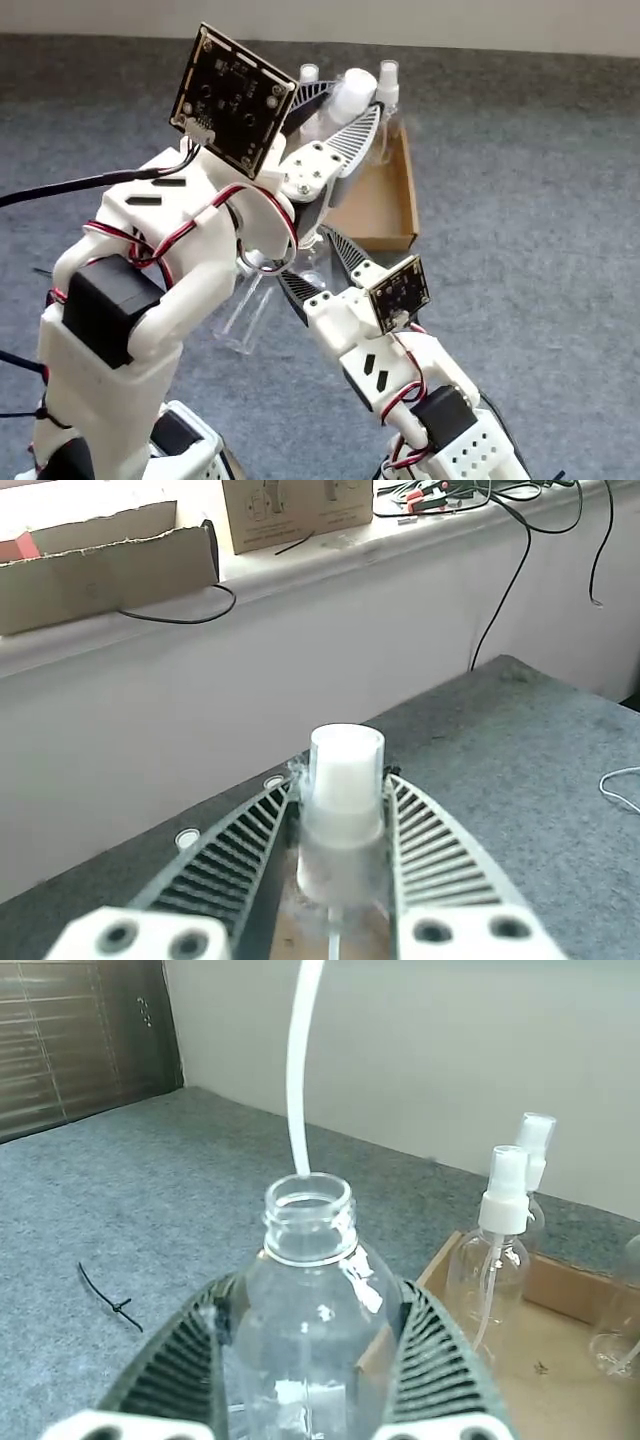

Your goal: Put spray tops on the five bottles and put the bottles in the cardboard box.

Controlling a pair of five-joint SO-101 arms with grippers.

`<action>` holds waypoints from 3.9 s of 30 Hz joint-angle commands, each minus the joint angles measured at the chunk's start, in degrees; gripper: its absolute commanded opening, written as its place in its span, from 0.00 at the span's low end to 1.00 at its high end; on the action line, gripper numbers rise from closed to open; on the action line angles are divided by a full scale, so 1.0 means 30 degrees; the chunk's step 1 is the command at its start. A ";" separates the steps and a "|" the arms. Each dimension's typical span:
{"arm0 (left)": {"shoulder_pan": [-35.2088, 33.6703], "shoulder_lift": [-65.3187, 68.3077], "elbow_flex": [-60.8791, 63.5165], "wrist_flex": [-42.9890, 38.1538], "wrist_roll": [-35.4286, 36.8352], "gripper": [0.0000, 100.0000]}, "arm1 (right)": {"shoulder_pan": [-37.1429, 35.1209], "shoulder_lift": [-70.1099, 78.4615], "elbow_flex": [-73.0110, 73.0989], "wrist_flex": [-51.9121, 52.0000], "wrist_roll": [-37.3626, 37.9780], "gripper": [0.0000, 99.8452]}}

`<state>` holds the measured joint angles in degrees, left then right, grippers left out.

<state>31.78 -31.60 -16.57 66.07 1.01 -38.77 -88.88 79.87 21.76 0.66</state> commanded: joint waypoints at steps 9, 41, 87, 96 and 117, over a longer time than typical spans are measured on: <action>0.1832 -0.0103 -0.0630 -0.0088 0.0088 0.04 | 0.0190 -0.0044 -0.0103 0.0044 0.0205 0.00; 0.1802 -0.0103 -0.1626 0.0996 0.0059 0.04 | 0.0190 -0.0044 -0.0103 0.0044 0.0205 0.00; -0.2447 -1.0740 1.2088 0.0674 -0.3194 0.17 | 0.0190 -0.0073 0.0747 -0.0044 0.0293 0.00; -0.2593 -0.9158 1.0799 0.0821 -0.3282 0.17 | 0.0190 -0.0073 0.0835 -0.0044 0.0322 0.00; -0.4059 -0.5788 0.9099 -0.0498 -0.3282 0.16 | 0.0190 -0.0103 0.0864 -0.0044 0.0322 0.00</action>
<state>20.18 -49.36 15.96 65.98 -8.31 -38.77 -88.88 82.86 21.76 1.10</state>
